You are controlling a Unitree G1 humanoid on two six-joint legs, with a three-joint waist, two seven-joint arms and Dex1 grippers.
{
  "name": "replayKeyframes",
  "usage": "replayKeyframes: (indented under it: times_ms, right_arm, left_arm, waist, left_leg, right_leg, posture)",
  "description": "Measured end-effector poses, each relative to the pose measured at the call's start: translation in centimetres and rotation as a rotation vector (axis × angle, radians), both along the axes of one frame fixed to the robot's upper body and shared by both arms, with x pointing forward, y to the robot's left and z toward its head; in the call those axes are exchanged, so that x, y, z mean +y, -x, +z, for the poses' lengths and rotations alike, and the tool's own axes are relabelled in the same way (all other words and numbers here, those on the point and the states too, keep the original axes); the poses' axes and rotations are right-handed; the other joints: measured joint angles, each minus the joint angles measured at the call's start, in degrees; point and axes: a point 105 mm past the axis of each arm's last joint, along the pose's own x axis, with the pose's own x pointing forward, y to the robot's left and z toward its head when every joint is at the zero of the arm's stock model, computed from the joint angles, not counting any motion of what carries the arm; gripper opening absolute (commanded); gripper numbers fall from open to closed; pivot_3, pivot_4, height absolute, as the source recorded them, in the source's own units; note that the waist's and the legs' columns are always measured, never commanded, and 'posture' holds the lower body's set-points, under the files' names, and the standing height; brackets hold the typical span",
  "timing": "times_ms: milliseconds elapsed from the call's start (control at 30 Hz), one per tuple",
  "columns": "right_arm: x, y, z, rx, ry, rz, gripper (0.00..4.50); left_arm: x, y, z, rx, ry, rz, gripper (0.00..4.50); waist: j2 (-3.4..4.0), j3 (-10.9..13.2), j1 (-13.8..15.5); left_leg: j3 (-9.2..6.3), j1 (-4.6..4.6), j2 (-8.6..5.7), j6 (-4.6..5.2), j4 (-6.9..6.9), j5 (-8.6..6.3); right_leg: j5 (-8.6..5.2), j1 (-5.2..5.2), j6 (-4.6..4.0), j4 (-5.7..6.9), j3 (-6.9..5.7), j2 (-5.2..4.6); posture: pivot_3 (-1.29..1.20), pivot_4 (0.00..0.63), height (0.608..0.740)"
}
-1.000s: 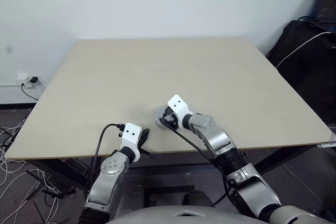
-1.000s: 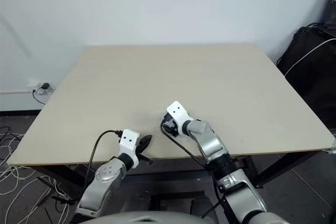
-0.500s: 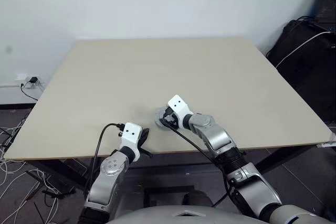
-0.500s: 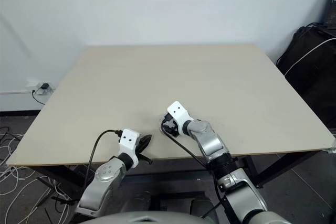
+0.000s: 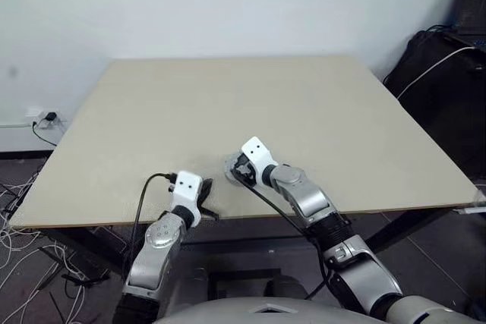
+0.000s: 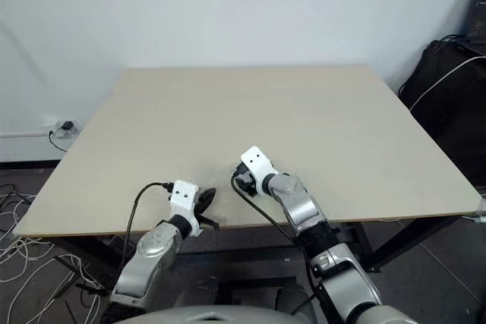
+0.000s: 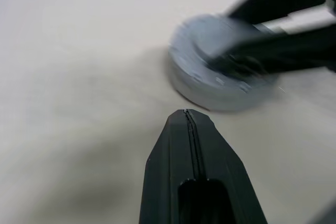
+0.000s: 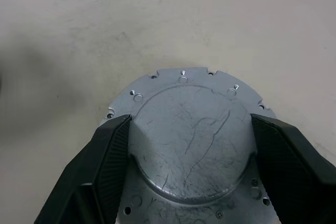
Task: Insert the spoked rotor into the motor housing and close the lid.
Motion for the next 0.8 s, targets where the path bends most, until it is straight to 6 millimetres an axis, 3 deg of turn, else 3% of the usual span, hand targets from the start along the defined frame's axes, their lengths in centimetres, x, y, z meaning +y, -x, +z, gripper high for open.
replayKeyframes:
  times_ms: [167,333,533,800]
  right_arm:
    - [0.1,0.1,0.1,0.01,-0.007,0.008,3.19]
    - [0.2,0.2,0.2,0.02,-0.021,0.011,3.19]
    - [0.2,0.2,0.2,0.026,-0.02,0.006,3.19]
    - [0.2,0.2,0.3,0.027,-0.02,0.005,3.19]
  left_arm:
    - [1.5,-2.9,1.6,0.023,0.055,0.122,0.0]
    - [2.3,-4.8,0.9,0.18,0.23,0.117,0.0]
    - [0.7,-5.2,1.6,0.294,0.444,-0.057,0.0]
    - [-0.6,-5.3,0.9,0.399,0.47,-0.152,0.0]
  waist:
    - [-0.05,-0.03,-0.01]
    - [-0.1,-0.01,-0.23]
    - [-0.19,0.04,-0.27]
    - [-0.26,0.09,-0.25]
  left_leg:
    - [0.04,0.03,0.02,-0.01,0.03,0.01]
    - [0.03,0.03,0.06,-0.04,0.12,0.05]
    - [0.04,0.02,0.07,-0.02,0.3,0.05]
    - [0.04,0.01,0.08,-0.03,0.29,0.05]
  right_leg:
    - [0.04,-0.01,0.04,-0.03,0.0,0.06]
    - [0.0,0.02,0.0,-0.08,0.02,0.19]
    - [0.01,0.1,0.0,-0.1,0.05,0.21]
    - [0.17,0.09,-0.28,-0.12,0.06,0.2]
  posture:
    - [0.0,0.0,0.74]
    - [0.0,0.0,0.74]
    - [0.0,0.0,0.74]
    - [0.0,0.0,0.74]
